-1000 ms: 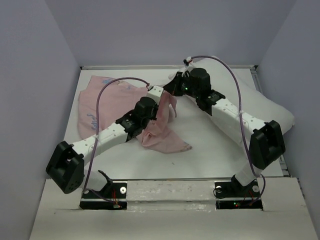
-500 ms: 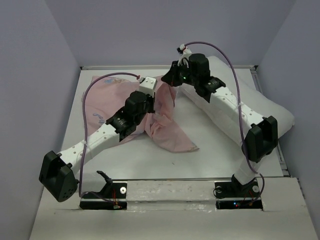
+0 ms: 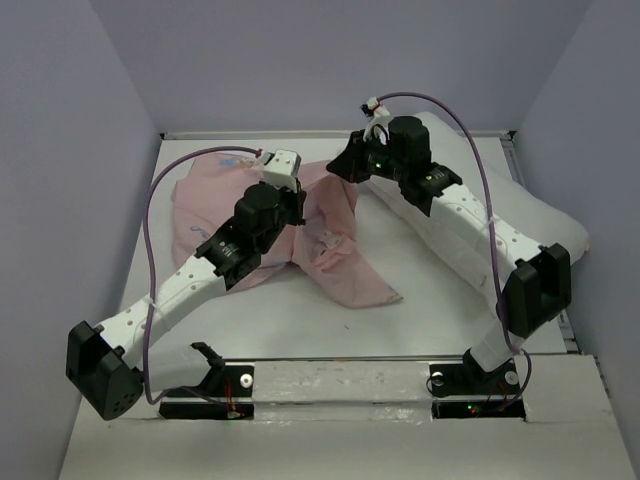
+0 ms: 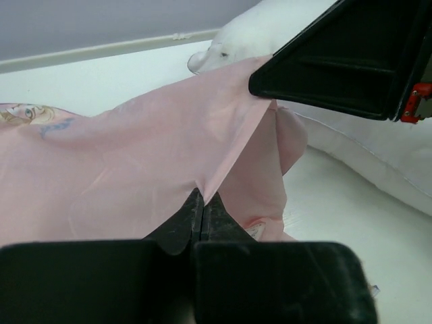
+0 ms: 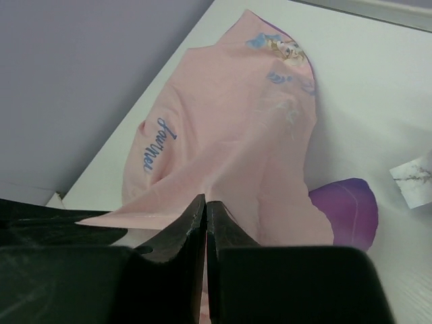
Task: Put the pillow into the pillowcase
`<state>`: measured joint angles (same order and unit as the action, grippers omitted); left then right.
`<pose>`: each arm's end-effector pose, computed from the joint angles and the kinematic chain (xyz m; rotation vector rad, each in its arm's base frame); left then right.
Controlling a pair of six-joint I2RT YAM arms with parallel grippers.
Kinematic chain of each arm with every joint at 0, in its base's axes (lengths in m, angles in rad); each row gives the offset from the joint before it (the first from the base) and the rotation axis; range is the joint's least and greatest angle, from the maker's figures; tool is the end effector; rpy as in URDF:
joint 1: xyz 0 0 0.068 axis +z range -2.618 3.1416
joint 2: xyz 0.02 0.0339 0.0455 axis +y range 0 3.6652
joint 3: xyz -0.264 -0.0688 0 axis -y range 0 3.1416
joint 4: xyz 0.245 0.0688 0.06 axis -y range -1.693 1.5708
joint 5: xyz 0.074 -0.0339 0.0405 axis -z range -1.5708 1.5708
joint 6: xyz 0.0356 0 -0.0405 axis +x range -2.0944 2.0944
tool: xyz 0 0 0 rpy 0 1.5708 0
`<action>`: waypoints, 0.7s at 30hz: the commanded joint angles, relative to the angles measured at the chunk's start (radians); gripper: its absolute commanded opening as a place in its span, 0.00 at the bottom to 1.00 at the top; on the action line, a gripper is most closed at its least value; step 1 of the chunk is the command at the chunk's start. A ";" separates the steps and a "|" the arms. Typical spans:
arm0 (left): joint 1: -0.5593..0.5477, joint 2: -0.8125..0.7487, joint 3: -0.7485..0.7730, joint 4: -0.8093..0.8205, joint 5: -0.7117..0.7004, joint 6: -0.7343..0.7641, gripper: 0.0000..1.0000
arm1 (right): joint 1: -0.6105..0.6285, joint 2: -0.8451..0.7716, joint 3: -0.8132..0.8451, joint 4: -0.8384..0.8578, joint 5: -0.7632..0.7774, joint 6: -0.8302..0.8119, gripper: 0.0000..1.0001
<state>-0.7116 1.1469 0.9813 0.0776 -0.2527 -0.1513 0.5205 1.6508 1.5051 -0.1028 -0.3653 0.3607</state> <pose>0.2110 -0.1702 0.3634 0.2741 1.6525 -0.4451 0.3374 0.2081 0.3741 -0.4214 1.8617 0.9425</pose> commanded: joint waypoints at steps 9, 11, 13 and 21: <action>0.072 0.112 0.092 0.050 0.167 -0.039 0.00 | -0.192 -0.117 -0.048 -0.087 -0.109 -0.150 0.90; 0.077 0.131 0.102 0.056 0.187 -0.037 0.00 | -0.238 -0.144 -0.043 -0.112 -0.136 -0.169 0.92; 0.080 0.140 0.109 0.059 0.197 -0.034 0.00 | -0.284 -0.137 -0.013 -0.141 -0.127 -0.180 0.94; 0.103 0.152 0.085 0.096 0.248 -0.042 0.00 | -0.323 0.319 0.430 -0.470 0.361 -0.446 1.00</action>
<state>-0.6193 1.3052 1.0393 0.0956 -0.0463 -0.1852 0.1970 1.7489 1.7653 -0.3729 -0.2039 0.0650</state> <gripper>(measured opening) 0.021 0.995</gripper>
